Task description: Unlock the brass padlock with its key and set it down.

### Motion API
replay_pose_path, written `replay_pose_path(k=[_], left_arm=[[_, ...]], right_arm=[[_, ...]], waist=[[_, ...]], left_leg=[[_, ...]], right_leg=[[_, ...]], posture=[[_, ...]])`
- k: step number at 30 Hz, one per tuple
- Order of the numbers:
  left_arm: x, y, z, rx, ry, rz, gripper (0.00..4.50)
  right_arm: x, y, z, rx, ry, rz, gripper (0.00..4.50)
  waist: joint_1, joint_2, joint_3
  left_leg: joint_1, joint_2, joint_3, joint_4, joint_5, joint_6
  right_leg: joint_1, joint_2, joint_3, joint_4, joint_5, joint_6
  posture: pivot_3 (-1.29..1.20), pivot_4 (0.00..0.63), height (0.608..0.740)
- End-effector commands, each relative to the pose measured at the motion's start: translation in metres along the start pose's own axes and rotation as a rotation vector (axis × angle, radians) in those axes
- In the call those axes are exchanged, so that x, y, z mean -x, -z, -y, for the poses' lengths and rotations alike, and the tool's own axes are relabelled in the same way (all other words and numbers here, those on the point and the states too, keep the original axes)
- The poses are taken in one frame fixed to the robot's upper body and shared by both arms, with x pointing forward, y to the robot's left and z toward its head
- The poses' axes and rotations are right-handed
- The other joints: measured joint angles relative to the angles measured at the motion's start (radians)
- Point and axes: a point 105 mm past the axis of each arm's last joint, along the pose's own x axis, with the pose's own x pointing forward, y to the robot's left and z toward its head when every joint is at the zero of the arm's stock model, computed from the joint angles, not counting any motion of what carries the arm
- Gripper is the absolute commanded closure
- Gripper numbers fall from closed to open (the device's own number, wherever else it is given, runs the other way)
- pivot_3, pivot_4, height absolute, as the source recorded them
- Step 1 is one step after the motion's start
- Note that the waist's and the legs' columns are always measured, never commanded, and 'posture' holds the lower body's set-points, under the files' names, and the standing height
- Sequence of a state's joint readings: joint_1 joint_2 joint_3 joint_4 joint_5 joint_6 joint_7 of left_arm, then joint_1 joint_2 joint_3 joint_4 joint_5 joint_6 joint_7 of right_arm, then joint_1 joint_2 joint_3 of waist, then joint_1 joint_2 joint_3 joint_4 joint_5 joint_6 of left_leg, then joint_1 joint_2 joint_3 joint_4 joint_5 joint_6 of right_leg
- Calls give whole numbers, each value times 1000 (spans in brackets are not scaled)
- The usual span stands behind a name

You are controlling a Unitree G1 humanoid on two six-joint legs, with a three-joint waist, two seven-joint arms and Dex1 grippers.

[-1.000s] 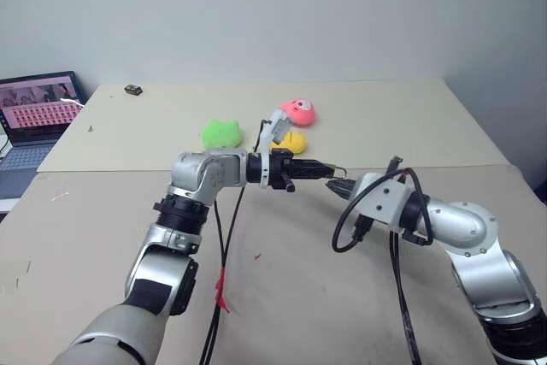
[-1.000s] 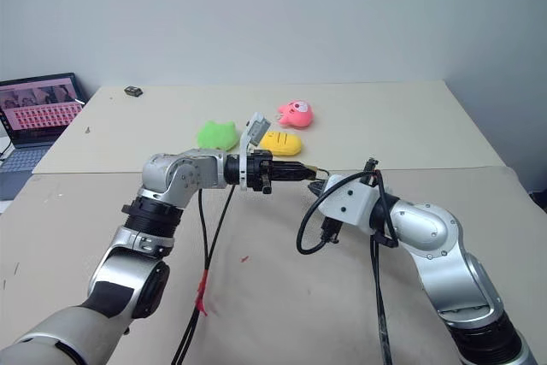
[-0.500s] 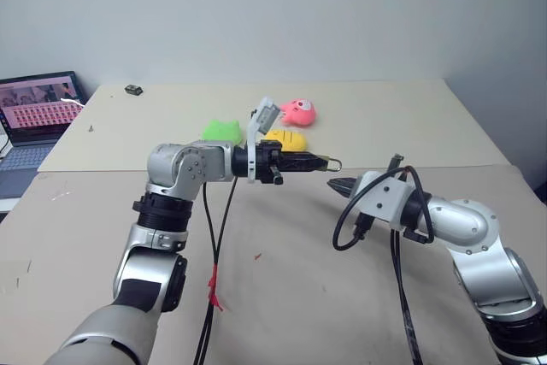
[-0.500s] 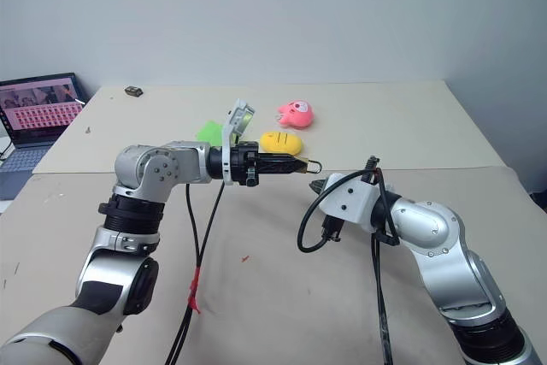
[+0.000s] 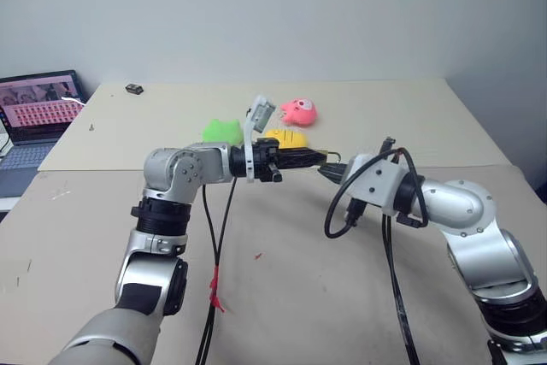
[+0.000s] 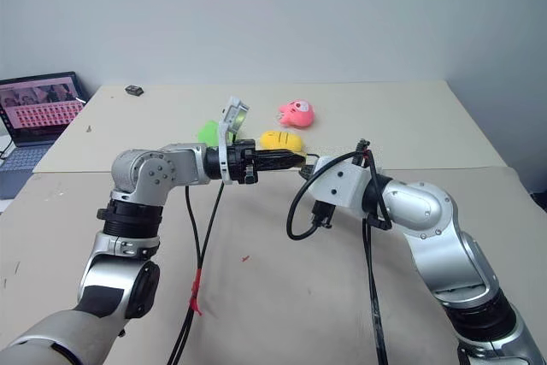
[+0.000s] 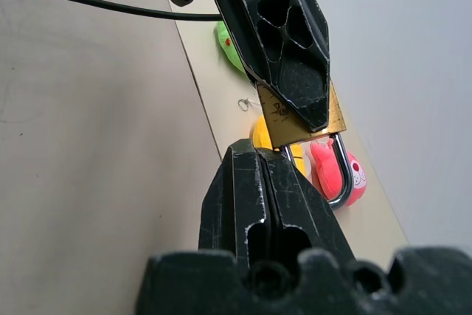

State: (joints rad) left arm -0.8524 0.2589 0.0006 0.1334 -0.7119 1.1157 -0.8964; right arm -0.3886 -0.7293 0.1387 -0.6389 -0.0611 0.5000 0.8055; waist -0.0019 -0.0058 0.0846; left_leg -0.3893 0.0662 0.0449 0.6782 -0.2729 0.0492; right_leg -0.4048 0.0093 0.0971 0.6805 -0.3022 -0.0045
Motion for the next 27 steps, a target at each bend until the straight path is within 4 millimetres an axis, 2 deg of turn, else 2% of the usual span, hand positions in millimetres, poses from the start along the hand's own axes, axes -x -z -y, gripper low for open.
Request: replay_pose_path(k=[1, 10, 13, 18, 27], left_arm=[[-4, 6, 3, -10, 21, -25, 4458], [-1, 1, 3, -4, 27, -4, 4458], [2, -2, -2, -19, 4, -9, 4458], [7, -4, -18, -54, -74, -5, 4458], [6, -5, -13, -50, -53, -7, 4458]], right_arm=[[9, -21, 20, 81, 76, 44, 4460], [11, -22, 17, 117, 3, 10, 4460], [14, -26, 18, 101, -39, 13, 4460], [14, -27, 30, 115, -8, -13, 4460], [11, -23, 26, 119, -13, -25, 4460]], waist=[[0, 0, 0], [1, 0, 1], [-3, 1, 1], [-4, 1, 2], [-2, 2, 2]], left_leg=[[0, 0, 0, 0, 0, 0], [0, 0, 0, 0, 0, 0], [0, 0, 0, 0, 0, 0], [1, 0, 0, 0, 0, 0], [-1, 0, 0, -1, 0, 0]], right_leg=[[0, 0, 0, 0, 0, 0], [0, 0, 0, 0, 0, 0], [0, 0, 0, 0, 0, 0], [0, 0, 0, 0, 0, 0], [0, 0, 0, 0, 0, 0]], posture=[[0, 150, 655], [0, 150, 655], [0, 150, 655], [0, 150, 655], [0, 150, 655]])
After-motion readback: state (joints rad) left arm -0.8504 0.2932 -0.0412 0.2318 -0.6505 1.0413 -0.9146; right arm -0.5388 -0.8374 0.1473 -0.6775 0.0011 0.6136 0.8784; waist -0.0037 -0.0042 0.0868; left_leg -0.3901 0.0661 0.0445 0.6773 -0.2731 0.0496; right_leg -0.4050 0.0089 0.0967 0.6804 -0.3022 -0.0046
